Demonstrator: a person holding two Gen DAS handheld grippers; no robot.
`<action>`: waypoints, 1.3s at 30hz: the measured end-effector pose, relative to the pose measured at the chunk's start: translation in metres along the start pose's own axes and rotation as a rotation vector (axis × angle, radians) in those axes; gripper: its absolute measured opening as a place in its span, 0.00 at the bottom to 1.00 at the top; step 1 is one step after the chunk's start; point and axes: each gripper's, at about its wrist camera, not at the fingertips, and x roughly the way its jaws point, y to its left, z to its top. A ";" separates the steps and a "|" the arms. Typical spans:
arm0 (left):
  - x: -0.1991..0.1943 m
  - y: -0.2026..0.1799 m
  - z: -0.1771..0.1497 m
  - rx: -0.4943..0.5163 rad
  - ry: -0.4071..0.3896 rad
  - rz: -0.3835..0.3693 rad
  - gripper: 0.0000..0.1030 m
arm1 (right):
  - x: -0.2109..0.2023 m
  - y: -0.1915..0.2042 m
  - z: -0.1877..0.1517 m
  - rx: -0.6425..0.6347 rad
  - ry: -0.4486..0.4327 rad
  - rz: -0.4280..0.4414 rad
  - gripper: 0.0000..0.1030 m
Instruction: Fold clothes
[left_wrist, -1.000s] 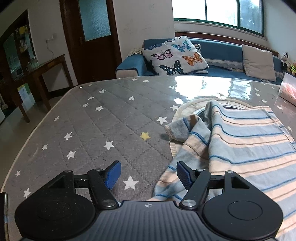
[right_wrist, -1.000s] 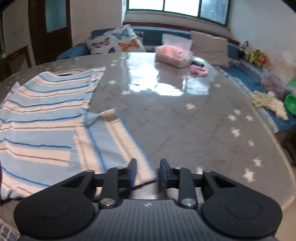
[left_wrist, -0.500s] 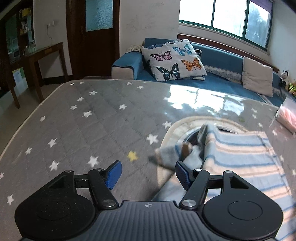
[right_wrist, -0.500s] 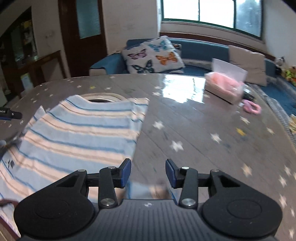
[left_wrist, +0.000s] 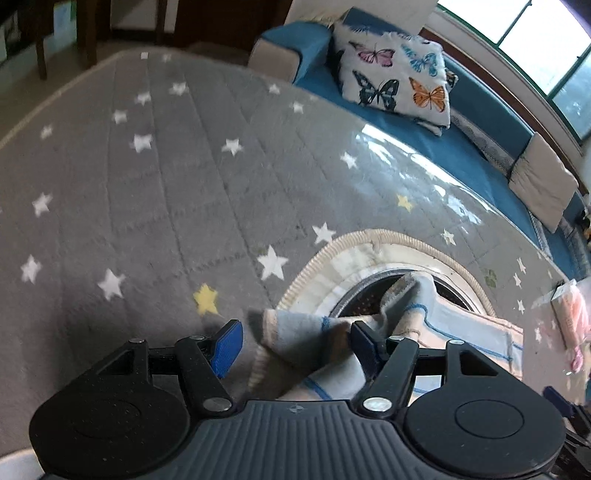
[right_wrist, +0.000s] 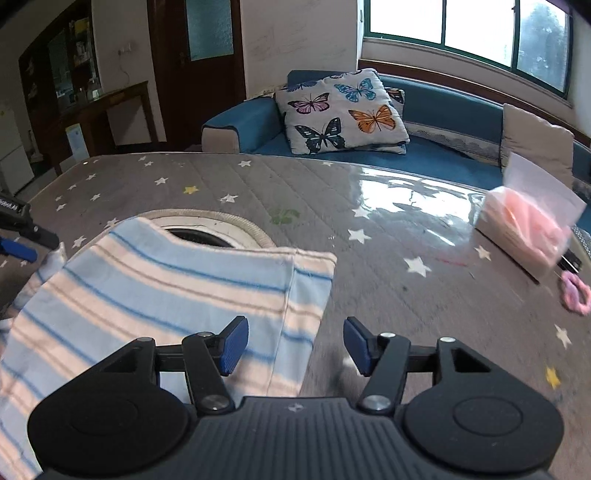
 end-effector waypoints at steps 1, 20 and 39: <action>0.003 0.002 0.001 -0.017 0.013 -0.007 0.65 | 0.005 -0.002 0.003 0.002 0.003 0.002 0.57; 0.021 0.004 0.012 -0.070 0.115 -0.006 0.18 | 0.036 -0.023 0.016 0.044 0.002 0.042 0.55; -0.008 -0.001 0.032 0.345 -0.299 0.057 0.09 | 0.073 -0.021 0.027 0.080 -0.003 -0.038 0.03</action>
